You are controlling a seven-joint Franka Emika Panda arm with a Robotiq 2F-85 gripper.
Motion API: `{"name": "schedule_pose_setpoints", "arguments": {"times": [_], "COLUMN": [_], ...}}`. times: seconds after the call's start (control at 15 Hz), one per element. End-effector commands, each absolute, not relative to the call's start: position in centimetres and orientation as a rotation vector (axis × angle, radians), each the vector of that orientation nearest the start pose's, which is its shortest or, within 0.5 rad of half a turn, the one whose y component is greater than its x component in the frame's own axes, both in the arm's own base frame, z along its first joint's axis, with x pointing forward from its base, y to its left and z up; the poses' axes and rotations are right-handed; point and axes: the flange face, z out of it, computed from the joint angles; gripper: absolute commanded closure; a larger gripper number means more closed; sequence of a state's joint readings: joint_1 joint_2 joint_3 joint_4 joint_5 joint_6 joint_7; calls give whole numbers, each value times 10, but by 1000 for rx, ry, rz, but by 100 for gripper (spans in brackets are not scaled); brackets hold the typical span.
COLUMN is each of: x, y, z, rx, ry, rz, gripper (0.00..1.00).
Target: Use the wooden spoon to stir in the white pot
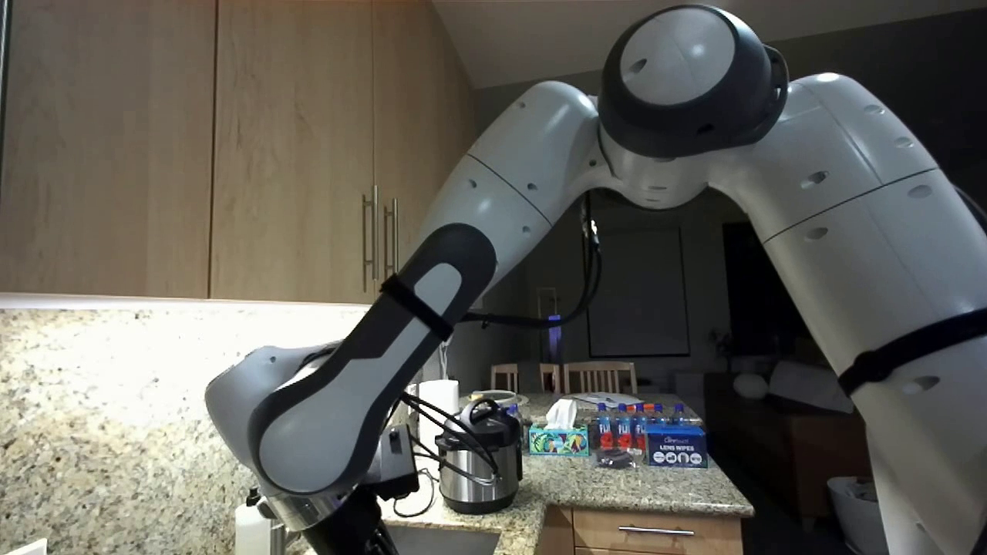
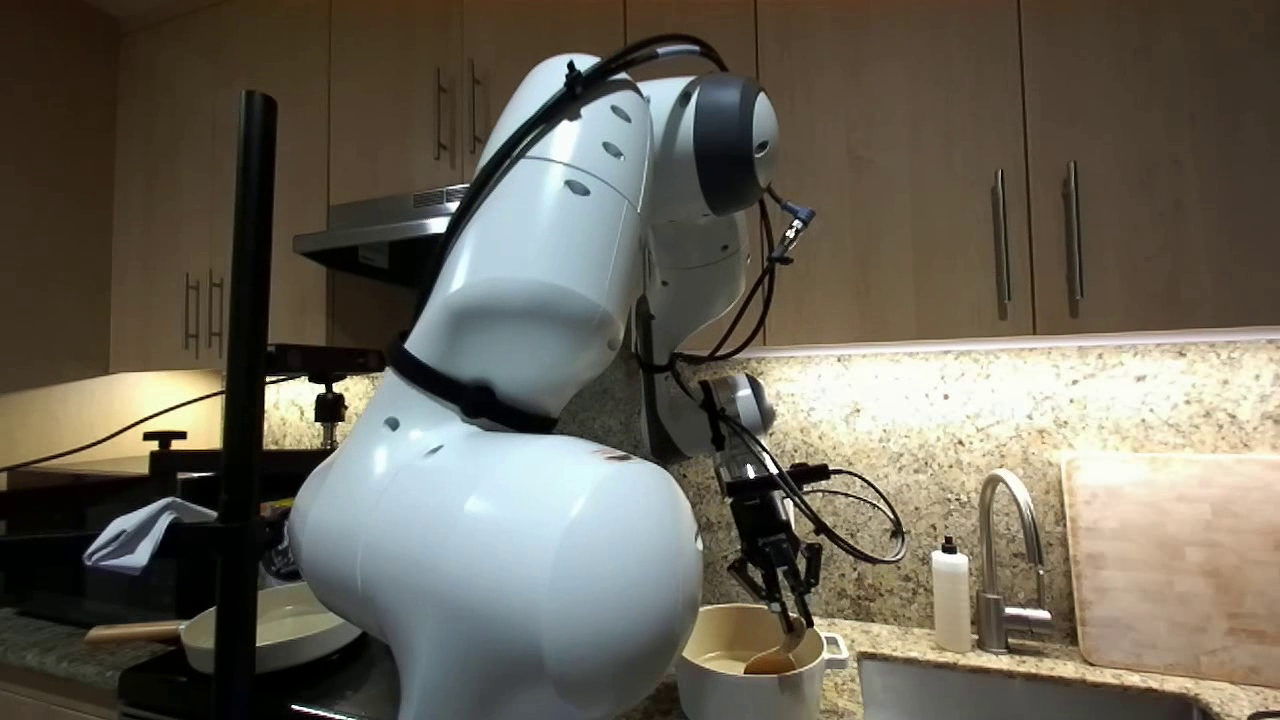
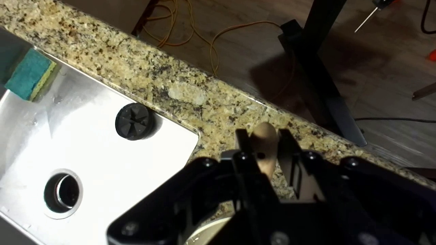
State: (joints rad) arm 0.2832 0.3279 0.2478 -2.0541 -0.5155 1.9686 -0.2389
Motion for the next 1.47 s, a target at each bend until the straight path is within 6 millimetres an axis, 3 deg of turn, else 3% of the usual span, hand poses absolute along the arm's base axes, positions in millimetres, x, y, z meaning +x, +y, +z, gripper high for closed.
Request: {"name": "schedule_pose_setpoints", "arguments": {"times": [0.0,0.27,0.47,0.67,0.87,1.07,1.4], "x": [494,506,510,504,494,482,466], "y": [256,271,299,326,336,315,249], "z": [277,288,289,282,273,268,255], "rx": [-3006,-3022,-3010,-3003,-2958,-3007,-3025], "ry": [-1764,-1759,-1860,-1941,-2043,-1986,-1890], "rz": [560,559,575,570,602,648,789], "gripper": [91,91,91,91,91,92,92]}}
